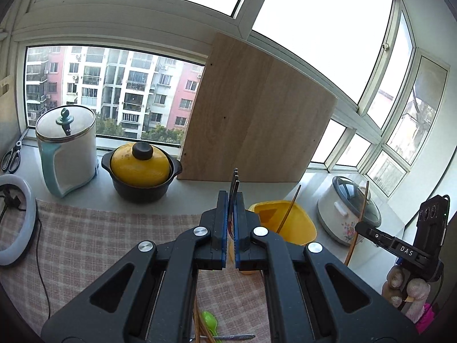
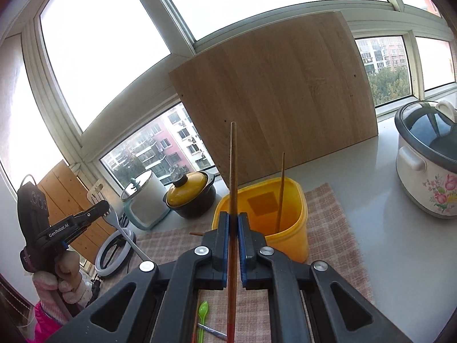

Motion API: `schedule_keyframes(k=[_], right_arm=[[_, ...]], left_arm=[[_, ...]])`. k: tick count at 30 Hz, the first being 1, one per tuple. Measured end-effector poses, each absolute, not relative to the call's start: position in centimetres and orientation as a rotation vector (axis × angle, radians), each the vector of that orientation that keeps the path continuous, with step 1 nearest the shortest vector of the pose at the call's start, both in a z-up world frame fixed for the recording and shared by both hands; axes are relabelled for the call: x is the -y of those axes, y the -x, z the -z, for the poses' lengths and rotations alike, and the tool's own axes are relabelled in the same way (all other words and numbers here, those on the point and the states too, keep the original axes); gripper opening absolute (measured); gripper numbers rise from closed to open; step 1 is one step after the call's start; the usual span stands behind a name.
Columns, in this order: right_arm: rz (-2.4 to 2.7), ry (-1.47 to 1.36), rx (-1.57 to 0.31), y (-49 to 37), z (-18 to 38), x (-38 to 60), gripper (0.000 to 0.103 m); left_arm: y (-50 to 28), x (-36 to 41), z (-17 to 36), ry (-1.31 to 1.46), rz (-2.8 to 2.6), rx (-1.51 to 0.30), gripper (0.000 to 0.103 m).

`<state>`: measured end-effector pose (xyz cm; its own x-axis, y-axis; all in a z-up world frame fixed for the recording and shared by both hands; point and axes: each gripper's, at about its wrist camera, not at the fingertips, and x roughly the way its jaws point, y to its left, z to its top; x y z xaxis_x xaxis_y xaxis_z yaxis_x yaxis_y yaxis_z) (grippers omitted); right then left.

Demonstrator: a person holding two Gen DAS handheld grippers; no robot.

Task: Organize utensils
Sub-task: 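Carry the chopstick in the right gripper over the yellow container while the left gripper carries the metal fork there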

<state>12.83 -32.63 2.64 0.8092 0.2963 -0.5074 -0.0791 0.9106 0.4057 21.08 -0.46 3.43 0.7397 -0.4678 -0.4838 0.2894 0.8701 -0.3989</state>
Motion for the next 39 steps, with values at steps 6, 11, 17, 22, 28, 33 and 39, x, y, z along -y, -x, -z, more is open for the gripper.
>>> schedule_keyframes(k=[6, 11, 17, 22, 28, 33, 39], right_arm=[[-0.193, -0.373, -0.568, -14.4, -3.8, 33.2, 0.003], [-0.173, -0.375, -0.538, -15.9, -4.6, 33.9, 0.003], [-0.153, -0.371, -0.517, -18.1, -5.0, 34.2, 0.003], [-0.142, -0.392, -0.517, -20.0, -4.8, 34.5, 0.003], [-0.118, -0.419, -0.489, -21.6, -4.9, 35.2, 0.003], [-0.095, -0.396, -0.487, -23.1, -4.4, 35.1, 0.003], [-0.088, -0.371, -0.519, -24.4, -2.6, 34.7, 0.003]], left_arm=[[-23.8, 1.2, -3.2, 0.344, 0.417, -0.617, 0.000], [-25.5, 2.0, -3.4, 0.364, 0.403, -0.608, 0.000], [-27.4, 3.8, -4.0, 0.341, 0.402, -0.593, 0.000], [-29.1, 5.2, -3.3, 0.331, 0.392, -0.610, 0.000], [-30.6, 6.6, -2.3, 0.319, 0.388, -0.634, 0.000], [-31.5, 7.8, -1.5, 0.303, 0.393, -0.650, 0.000], [-31.9, 9.2, -0.5, 0.277, 0.405, -0.664, 0.000]])
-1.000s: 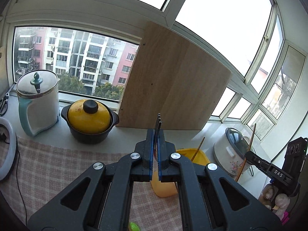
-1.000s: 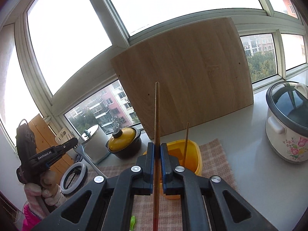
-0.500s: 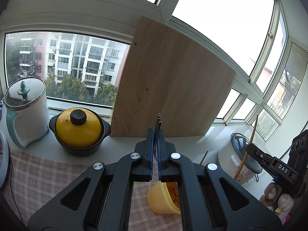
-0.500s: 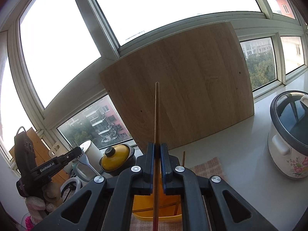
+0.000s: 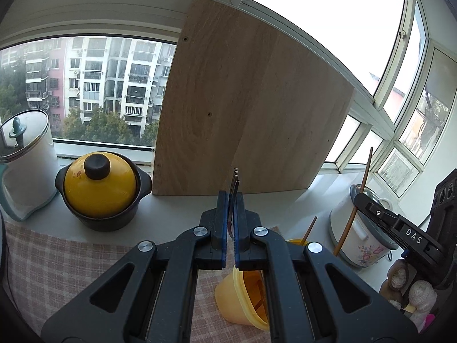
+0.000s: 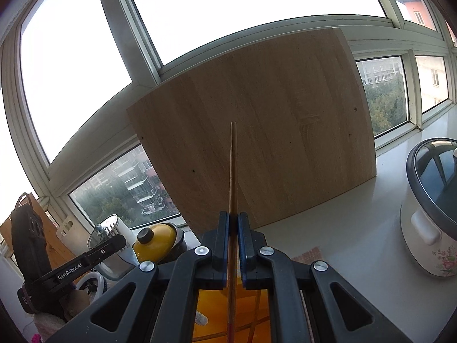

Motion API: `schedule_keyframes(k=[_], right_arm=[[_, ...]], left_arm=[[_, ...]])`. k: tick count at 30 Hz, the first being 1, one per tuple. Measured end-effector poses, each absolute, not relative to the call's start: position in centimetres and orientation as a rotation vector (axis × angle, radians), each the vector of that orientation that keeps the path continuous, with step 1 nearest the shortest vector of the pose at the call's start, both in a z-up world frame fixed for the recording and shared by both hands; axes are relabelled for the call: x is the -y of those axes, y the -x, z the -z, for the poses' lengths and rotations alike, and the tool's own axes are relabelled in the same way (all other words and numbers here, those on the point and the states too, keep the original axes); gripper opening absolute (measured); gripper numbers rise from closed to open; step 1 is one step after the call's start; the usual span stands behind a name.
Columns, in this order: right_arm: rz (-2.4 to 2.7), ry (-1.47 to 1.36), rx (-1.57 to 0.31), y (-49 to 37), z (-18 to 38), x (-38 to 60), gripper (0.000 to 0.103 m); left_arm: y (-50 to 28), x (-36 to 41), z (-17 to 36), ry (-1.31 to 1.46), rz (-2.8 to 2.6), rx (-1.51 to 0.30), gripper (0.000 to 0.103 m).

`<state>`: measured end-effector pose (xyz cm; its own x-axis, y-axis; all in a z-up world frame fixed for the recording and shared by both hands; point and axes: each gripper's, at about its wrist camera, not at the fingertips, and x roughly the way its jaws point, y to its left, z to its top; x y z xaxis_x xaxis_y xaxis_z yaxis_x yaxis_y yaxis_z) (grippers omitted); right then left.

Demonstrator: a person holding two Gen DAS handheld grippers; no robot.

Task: Organize utensils
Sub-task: 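Carry the chopstick in the right gripper over the yellow container while the left gripper carries the metal fork there, then lower the chopstick and fork into the container and open both grippers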

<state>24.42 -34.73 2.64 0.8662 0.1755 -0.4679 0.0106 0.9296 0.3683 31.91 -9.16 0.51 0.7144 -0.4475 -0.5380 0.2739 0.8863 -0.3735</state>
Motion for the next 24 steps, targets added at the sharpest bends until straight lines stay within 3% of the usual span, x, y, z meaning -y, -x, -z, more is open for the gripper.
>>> schedule_keyframes(k=[24], right_arm=[[-0.142, -0.288, -0.602, -23.6, 0.7, 33.3, 0.003]], left_arm=[[-30.1, 12.5, 1.1, 0.187, 0.481, -0.703, 0.000]])
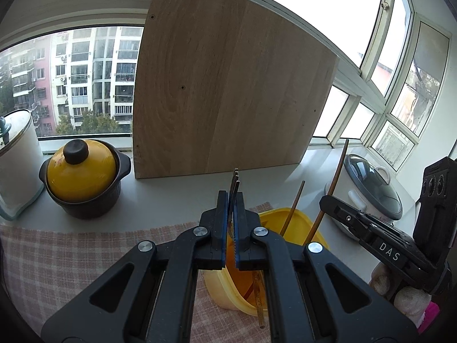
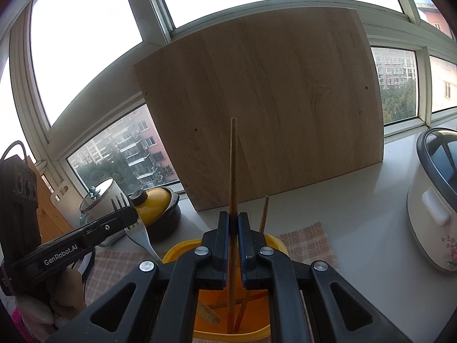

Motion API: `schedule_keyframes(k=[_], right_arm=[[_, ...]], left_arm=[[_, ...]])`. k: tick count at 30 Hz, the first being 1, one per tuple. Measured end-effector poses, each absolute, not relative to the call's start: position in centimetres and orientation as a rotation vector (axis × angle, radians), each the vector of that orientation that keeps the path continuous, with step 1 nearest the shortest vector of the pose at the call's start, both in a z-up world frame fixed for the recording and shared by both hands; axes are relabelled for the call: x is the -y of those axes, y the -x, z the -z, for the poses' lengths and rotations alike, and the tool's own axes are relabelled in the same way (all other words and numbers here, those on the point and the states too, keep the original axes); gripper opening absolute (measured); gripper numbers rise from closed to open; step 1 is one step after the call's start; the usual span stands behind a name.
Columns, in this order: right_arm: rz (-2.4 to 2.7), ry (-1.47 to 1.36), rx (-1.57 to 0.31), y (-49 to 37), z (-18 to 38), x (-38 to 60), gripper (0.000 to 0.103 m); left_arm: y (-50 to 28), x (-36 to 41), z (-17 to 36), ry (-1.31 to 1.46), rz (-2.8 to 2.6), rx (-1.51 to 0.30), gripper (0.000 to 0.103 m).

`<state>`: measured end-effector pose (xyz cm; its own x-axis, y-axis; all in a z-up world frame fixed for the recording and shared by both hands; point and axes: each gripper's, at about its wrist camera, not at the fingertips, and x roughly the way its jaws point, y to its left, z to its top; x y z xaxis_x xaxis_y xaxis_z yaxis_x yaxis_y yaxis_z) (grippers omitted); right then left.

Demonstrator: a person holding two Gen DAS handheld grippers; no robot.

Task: Organize utensils
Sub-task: 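Lower the chopstick and fork into the container and open both grippers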

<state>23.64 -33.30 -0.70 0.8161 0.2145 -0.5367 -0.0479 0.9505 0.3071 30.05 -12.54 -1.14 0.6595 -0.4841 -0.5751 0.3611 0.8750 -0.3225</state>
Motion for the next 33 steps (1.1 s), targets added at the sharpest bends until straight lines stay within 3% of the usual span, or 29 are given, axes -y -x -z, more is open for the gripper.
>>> schedule_keyframes(k=[20, 24, 27, 29, 33], right_arm=[[-0.140, -0.284, -0.633, -21.2, 1.3, 33.8, 0.007], [-0.130, -0.281, -0.619, -20.6, 1.1, 33.8, 0.035], [-0.119, -0.282, -0.606, -19.9, 0.8, 33.9, 0.047], [-0.114, -0.283, -0.593, -19.4, 0.6, 33.9, 0.061], [-0.105, -0.269, -0.570, -18.3, 0.1, 33.7, 0.078]], left_arm=[[-28.2, 12.9, 0.9, 0.177, 0.522, -0.708, 0.005], [-27.5, 12.8, 0.5, 0.164, 0.514, -0.694, 0.011], [-27.0, 12.4, -0.1, 0.154, 0.505, -0.671, 0.018], [-26.6, 12.1, -0.5, 0.153, 0.503, -0.656, 0.033], [-25.9, 11.7, -1.0, 0.153, 0.496, -0.634, 0.039]])
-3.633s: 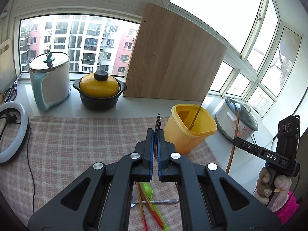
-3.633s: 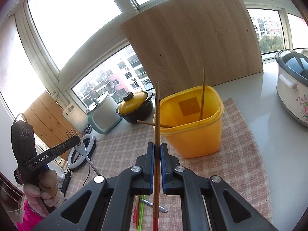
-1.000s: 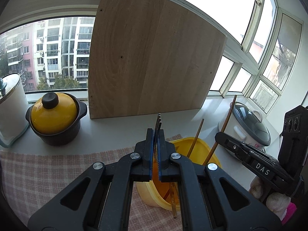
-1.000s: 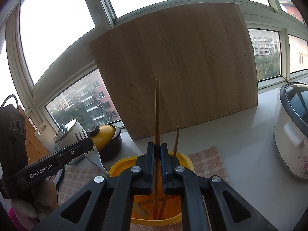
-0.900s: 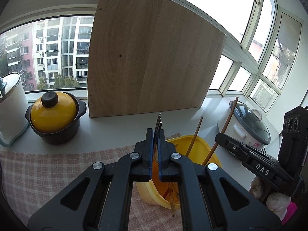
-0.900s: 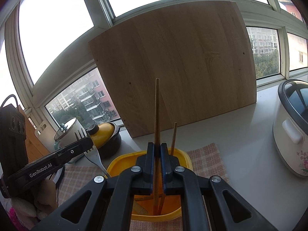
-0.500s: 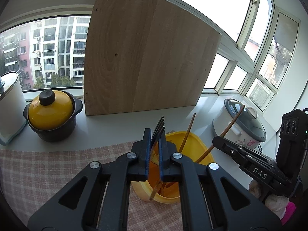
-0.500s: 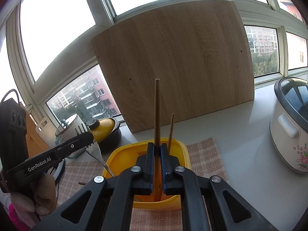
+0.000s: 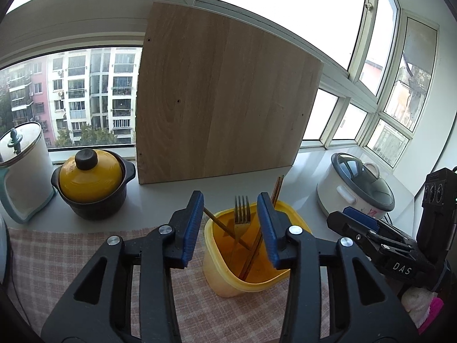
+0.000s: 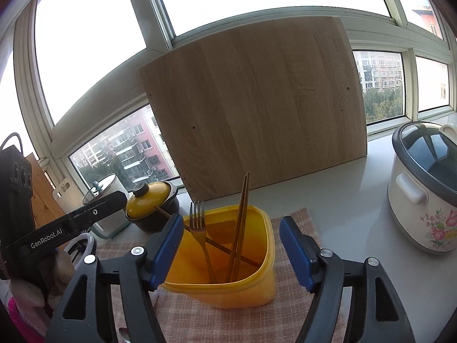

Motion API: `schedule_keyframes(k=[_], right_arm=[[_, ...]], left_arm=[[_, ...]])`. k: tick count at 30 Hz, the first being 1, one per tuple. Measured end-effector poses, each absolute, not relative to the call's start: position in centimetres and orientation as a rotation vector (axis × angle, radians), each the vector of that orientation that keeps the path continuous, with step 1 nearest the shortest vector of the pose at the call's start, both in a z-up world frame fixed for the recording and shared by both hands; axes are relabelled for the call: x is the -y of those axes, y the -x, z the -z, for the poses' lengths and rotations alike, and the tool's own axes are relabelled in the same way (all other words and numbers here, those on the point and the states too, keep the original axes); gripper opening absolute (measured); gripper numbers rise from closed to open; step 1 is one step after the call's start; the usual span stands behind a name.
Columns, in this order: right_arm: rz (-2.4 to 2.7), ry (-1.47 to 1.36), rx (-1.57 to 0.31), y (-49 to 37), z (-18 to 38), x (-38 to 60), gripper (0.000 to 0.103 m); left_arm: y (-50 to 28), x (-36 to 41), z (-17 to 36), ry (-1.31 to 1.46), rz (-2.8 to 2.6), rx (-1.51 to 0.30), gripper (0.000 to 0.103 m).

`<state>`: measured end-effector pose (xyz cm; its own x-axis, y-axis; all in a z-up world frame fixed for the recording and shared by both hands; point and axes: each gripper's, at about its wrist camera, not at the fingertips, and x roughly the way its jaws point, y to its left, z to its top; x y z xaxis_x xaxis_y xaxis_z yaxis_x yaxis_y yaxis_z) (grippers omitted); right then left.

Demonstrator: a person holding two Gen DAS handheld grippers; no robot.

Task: Organize utensils
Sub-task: 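Lower the chopstick and fork into the container and open both grippers, then move both grippers back over the remaining utensils on the cloth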

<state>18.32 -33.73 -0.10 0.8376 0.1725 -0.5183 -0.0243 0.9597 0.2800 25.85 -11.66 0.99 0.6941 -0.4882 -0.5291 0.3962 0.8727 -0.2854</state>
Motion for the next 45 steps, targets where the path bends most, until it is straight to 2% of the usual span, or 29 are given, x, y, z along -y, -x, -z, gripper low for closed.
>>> schedule_keyframes(k=[3, 5, 8, 9, 10, 13, 20, 35, 43, 45], right_arm=[[-0.101, -0.273, -0.549, -17.5, -0.3, 33.7, 0.087], [-0.102, -0.280, -0.544, -17.1, -0.4, 33.7, 0.092], [-0.097, -0.276, -0.539, -16.5, -0.5, 33.7, 0.093], [-0.093, -0.270, -0.538, -16.3, -0.6, 33.6, 0.095], [-0.087, -0.266, -0.535, -16.1, -0.6, 33.5, 0.103], [-0.082, -0.266, -0.525, -15.3, -0.7, 33.7, 0.103], [-0.068, -0.265, -0.536, -13.9, -0.6, 33.5, 0.103], [-0.178, -0.115, -0.531, -10.5, -0.3, 30.0, 0.103], [-0.259, -0.147, -0.626, -10.7, 2.2, 28.1, 0.103], [-0.286, -0.166, -0.667, -11.0, 2.9, 27.7, 0.100]], left_arm=[[-25.4, 11.3, -1.2, 0.159, 0.495, -0.626, 0.044], [-25.0, 11.1, -1.3, 0.163, 0.498, -0.616, 0.061], [-24.3, 10.8, -1.5, 0.157, 0.487, -0.600, 0.068], [-24.0, 10.7, -1.5, 0.155, 0.484, -0.597, 0.068], [-23.8, 10.6, -1.5, 0.155, 0.481, -0.596, 0.070], [-23.0, 10.1, -1.5, 0.158, 0.479, -0.592, 0.079], [-20.6, 9.0, -1.6, 0.121, 0.443, -0.578, 0.093], [-16.1, 2.5, 0.8, -0.011, 0.351, -0.647, 0.093], [-14.3, -3.0, 4.9, 0.155, 0.309, -0.783, 0.093], [-13.9, -4.1, 6.0, 0.200, 0.297, -0.818, 0.087]])
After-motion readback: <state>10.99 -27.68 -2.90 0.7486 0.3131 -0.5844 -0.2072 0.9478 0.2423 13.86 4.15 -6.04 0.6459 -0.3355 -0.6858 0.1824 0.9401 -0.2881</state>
